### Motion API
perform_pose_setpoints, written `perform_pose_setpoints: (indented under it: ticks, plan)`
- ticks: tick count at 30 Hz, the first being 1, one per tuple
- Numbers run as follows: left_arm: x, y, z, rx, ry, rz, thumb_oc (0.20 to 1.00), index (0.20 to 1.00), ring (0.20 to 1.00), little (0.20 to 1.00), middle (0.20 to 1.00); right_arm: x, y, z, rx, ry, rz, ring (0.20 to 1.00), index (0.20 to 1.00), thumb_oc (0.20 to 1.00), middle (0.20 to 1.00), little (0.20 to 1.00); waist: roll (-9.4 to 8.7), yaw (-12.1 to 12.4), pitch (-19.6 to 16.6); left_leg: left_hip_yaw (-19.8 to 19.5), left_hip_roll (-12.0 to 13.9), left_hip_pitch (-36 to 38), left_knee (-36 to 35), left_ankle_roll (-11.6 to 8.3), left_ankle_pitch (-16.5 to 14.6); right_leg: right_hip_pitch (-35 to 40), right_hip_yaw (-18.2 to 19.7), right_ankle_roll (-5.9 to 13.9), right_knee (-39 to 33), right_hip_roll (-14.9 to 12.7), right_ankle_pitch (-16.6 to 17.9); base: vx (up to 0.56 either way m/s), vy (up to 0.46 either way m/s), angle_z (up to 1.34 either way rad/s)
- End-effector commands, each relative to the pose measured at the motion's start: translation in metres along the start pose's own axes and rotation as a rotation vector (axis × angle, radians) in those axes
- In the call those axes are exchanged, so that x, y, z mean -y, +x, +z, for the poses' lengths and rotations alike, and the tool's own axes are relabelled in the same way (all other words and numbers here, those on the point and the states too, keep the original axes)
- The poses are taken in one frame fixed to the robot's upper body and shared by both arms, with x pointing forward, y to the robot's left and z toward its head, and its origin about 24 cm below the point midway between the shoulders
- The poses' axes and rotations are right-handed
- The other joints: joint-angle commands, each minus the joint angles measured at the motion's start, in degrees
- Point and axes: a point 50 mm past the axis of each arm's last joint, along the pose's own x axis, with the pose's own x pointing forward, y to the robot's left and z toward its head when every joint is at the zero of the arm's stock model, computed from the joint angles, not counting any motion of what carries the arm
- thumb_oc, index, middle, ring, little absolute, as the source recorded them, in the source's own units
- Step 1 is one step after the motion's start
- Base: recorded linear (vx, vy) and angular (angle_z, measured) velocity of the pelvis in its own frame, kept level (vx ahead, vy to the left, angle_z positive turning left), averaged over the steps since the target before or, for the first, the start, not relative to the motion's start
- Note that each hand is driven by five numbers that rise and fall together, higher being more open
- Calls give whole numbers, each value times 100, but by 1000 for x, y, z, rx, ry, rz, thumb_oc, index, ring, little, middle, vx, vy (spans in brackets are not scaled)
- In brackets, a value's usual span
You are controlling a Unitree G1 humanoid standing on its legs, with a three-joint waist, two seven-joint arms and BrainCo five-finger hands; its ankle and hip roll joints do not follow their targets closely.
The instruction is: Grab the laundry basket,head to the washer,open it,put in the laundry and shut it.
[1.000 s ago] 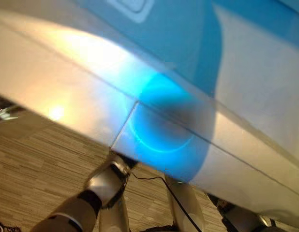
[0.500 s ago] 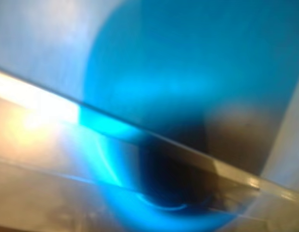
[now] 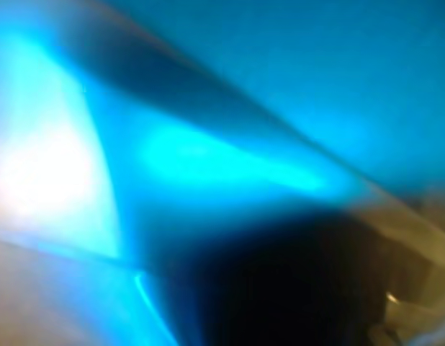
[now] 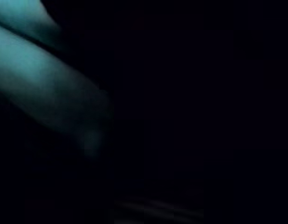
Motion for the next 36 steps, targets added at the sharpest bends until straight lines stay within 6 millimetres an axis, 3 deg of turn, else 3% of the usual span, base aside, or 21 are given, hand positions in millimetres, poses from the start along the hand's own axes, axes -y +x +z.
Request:
perform_pose_setpoints:
  ticks: [1,3,5,8,11,14,15,18,20,21,24,25,26,27,28,29,30,31,32,33,36]
  plan:
    - [-77,48,120,264,599,111,1000,1000,1000,1000,1000,15,-11,-27,-71,-7,4,1000,1000,1000,1000,1000,497,-34,-330,208,-10,1068,41,451,-813,872,-172,467,669,65,-1681,-17,38,1]
    - [-74,46,74,109,901,54,1000,1000,1000,1000,1000,16,-9,-25,-63,-26,17,1000,1000,1000,1000,1000,404,-45,-292,201,20,1118,126,439,-850,899,-201,449,796,66,-1746,-45,27,2]
    - [-71,42,52,40,1024,16,1000,1000,1000,1000,1000,15,-9,-26,-68,-32,23,1000,1000,1000,1000,1000,318,-84,-248,153,37,1033,333,418,-930,855,-214,427,910,71,-1776,-47,-3,0]
    - [-70,36,31,-7,1110,-17,1000,1000,1000,1000,1000,12,-9,-27,-72,-41,28,1000,1000,1000,1000,1000,257,-107,-221,88,60,819,597,404,-1034,726,-232,410,1065,61,-1802,-49,-34,0]
    - [-60,16,-15,-35,1245,-128,1000,1000,1000,1000,1000,3,-8,-27,-71,-56,35,1000,1000,1000,1000,1000,231,-82,-166,-18,118,283,1279,382,-1211,450,-271,362,1472,13,-1906,-36,-23,5]
    - [-53,1,-41,-36,1342,-203,1000,1000,1000,1000,1000,-2,-7,-26,-66,-72,44,1000,1000,1000,1000,1000,231,-62,-150,-58,161,4,1692,350,-1319,314,-319,333,1715,-18,-1961,-28,5,6]
    - [-45,-15,-65,-58,1352,-261,1000,1000,1000,1000,1000,-3,-4,-23,-62,-79,37,1000,1000,1000,1000,1000,229,-27,-130,-60,180,-105,1868,329,-1368,273,-353,314,1823,-53,-1988,-31,6,3]
    - [-38,-32,-86,-107,1270,-284,1000,1000,1000,1000,1000,-7,-2,-23,-73,-86,35,1000,1000,1000,1000,1000,260,30,-136,-69,162,-137,1915,331,-1378,289,-402,306,1842,-88,-1991,-23,24,-3]
    - [-14,-65,-118,-209,1041,-307,1000,1000,1000,1000,1000,-14,-3,-28,-110,-95,45,1000,1000,1000,1000,1000,241,93,-136,-44,32,-98,1766,370,-1144,404,-423,282,1687,-187,-1786,-90,29,8]
    - [-14,-65,-118,-209,1041,-307,1000,1000,1000,1000,1000,-14,-3,-28,-111,-96,46,1000,1000,1000,1000,1000,241,89,-134,-42,31,-86,1758,370,-1141,414,-423,283,1682,-188,-1786,-89,24,10]
    - [-5,-114,-151,-318,752,-287,1000,1000,1000,1000,1000,-12,-4,-34,-149,-91,31,1000,1000,1000,1000,1000,273,264,-113,-37,-119,339,1498,400,-1057,882,-478,302,1457,-261,-1699,1,69,7]
    - [8,-155,-169,-391,610,-318,1000,1000,1000,1000,1000,-9,-7,-45,-208,-92,23,1000,1000,1000,1000,1000,306,392,-111,-16,-200,875,1153,444,-996,1372,-505,325,1176,-326,-1626,17,85,-3]
    - [7,-155,-170,-392,609,-318,1000,1000,1000,1000,1000,-9,-7,-45,-208,-92,23,1000,1000,1000,1000,1000,302,390,-99,-13,-200,902,1138,444,-992,1395,-504,326,1166,-326,-1623,11,91,-4]
    - [17,-177,-177,-432,549,-352,1000,1000,1000,1000,1000,-9,-8,-48,-226,-92,27,1000,1000,1000,1000,1000,319,445,-95,-7,-229,1133,1007,463,-975,1615,-506,334,1065,-351,-1596,6,82,2]
    - [21,-202,-186,-490,488,-378,1000,1000,1000,1000,1000,-6,-10,-53,-246,-83,25,1000,1000,1000,1000,1000,348,508,-120,19,-257,1451,829,472,-944,1909,-532,362,918,-397,-1554,28,170,18]
    - [27,-244,-199,-589,422,-428,1000,1000,1000,1000,1000,-2,-16,-64,-291,-87,28,1000,1000,1000,1000,1000,366,574,-159,67,-316,1897,676,510,-937,2369,-517,373,725,-432,-1500,47,178,17]
    - [31,-262,-204,-634,401,-461,1000,1000,1000,1000,1000,1,-20,-72,-328,-92,27,1000,1000,1000,1000,1000,385,610,-162,85,-341,2108,617,530,-939,2569,-522,376,638,-467,-1460,36,131,13]
    - [31,-262,-204,-634,401,-461,1000,1000,1000,1000,1000,1,-20,-72,-328,-93,27,1000,1000,1000,1000,1000,383,612,-151,88,-340,2128,608,530,-937,2588,-520,376,631,-466,-1458,44,143,5]
    - [39,-299,-212,-721,375,-549,1000,1000,1000,1000,1000,3,-28,-87,-399,-103,44,1000,1000,1000,1000,1000,426,672,-219,143,-362,2528,527,551,-974,3018,-519,393,483,-531,-1414,36,148,7]
    - [44,-314,-214,-758,357,-588,1000,1000,1000,1000,1000,3,-33,-94,-432,-105,52,1000,1000,1000,1000,1000,438,696,-239,184,-362,2707,510,560,-1002,3240,-521,406,402,-564,-1393,36,148,9]
    - [47,-339,-217,-828,311,-622,1000,1000,1000,1000,1000,5,-40,-107,-496,-105,62,1000,1000,1000,1000,1000,489,776,-323,231,-367,3114,425,597,-1028,3662,-510,445,249,-625,-1315,56,129,3]
